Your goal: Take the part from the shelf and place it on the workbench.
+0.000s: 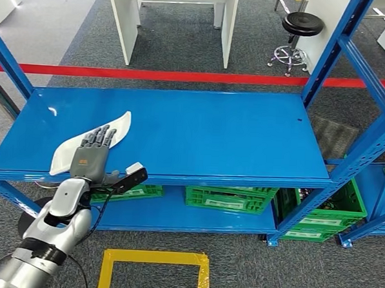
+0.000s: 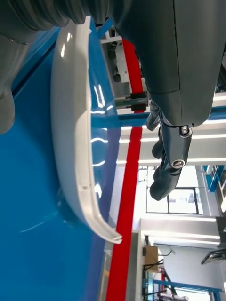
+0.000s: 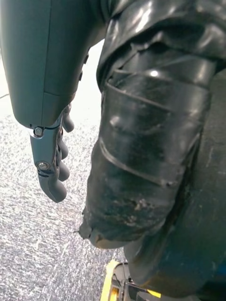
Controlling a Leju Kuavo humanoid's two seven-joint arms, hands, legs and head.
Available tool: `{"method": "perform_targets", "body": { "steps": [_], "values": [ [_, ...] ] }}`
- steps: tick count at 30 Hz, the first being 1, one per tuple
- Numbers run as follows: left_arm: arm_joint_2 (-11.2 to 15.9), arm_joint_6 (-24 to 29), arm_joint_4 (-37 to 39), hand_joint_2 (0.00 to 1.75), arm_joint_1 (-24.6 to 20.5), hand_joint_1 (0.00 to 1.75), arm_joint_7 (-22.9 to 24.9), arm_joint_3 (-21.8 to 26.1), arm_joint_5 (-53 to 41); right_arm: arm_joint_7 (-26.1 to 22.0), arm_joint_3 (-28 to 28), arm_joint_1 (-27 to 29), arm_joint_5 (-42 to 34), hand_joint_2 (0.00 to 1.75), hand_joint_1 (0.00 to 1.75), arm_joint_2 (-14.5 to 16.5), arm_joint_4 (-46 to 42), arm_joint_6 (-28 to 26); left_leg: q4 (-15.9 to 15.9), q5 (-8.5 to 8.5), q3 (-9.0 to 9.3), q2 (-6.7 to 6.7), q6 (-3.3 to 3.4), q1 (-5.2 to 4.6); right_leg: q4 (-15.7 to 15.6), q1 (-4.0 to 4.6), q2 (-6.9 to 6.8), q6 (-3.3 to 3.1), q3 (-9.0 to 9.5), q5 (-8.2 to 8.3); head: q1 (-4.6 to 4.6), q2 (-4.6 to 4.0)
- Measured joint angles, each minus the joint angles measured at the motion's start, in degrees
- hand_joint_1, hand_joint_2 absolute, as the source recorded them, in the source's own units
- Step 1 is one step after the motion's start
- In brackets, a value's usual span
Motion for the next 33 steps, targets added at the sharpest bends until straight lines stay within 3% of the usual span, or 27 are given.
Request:
{"method": "perform_targets", "body": {
  "steps": [20,33],
  "values": [
    [-0.51,0.03,3.73,1.75,-0.61,0.0,0.11,-0.76,-0.44,-0.3,-0.02,0.02,0.02,0.0,0.0,0.0,0.0,0.62,0.0,0.02,0.0,0.0,-0.01,0.0,0.0,0.0,0.0,-0.01,-0.01,0.06,0.0,0.0],
    [-0.72,1.68,15.25,1.75,-8.39,0.0,-0.51,1.0,-0.16,-0.74,-0.02,-0.02,1.22,0.0,0.0,0.0,0.0,1.78,0.01,0.08,-0.01,0.0,-0.02,0.01,0.01,0.0,0.02,-0.04,-0.01,0.12,0.0,0.0]
  ]
}}
